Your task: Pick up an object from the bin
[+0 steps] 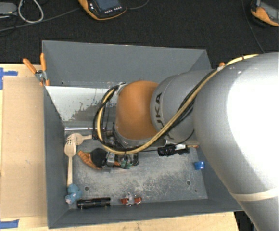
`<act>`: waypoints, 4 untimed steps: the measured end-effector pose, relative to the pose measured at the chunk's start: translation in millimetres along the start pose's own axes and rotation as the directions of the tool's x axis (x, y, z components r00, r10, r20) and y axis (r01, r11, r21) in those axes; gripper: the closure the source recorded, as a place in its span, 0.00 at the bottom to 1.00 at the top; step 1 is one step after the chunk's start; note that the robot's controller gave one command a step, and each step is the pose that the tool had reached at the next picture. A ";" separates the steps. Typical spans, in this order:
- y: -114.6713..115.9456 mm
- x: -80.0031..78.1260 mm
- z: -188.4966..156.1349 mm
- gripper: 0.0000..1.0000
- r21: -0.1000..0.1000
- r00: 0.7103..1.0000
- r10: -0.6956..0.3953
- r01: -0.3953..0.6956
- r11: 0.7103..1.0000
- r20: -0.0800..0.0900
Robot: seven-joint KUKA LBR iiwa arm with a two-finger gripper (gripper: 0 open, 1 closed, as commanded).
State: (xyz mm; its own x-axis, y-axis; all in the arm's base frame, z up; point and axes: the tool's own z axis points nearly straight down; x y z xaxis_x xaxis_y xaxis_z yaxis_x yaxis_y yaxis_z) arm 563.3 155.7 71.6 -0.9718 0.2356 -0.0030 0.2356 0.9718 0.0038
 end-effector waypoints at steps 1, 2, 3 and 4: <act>-0.1 0.0 -0.1 1.00 0.000 1.000 0.001 -0.001 1.000 0.000; -1.8 2.4 -29.3 1.00 0.005 1.000 0.001 -0.001 1.000 -0.009; -1.3 0.9 -57.7 1.00 0.002 1.000 0.002 -0.002 1.000 -0.005; -2.5 3.1 -91.2 1.00 0.007 1.000 0.001 -0.001 1.000 -0.014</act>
Offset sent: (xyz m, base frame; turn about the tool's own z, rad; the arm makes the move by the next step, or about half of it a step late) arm 0.0001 0.0000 0.0660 0.0006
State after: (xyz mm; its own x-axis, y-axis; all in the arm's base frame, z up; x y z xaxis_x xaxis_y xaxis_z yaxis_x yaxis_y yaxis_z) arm 559.4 153.7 162.8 -0.9716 0.2364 0.0112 0.2364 0.9717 -0.0034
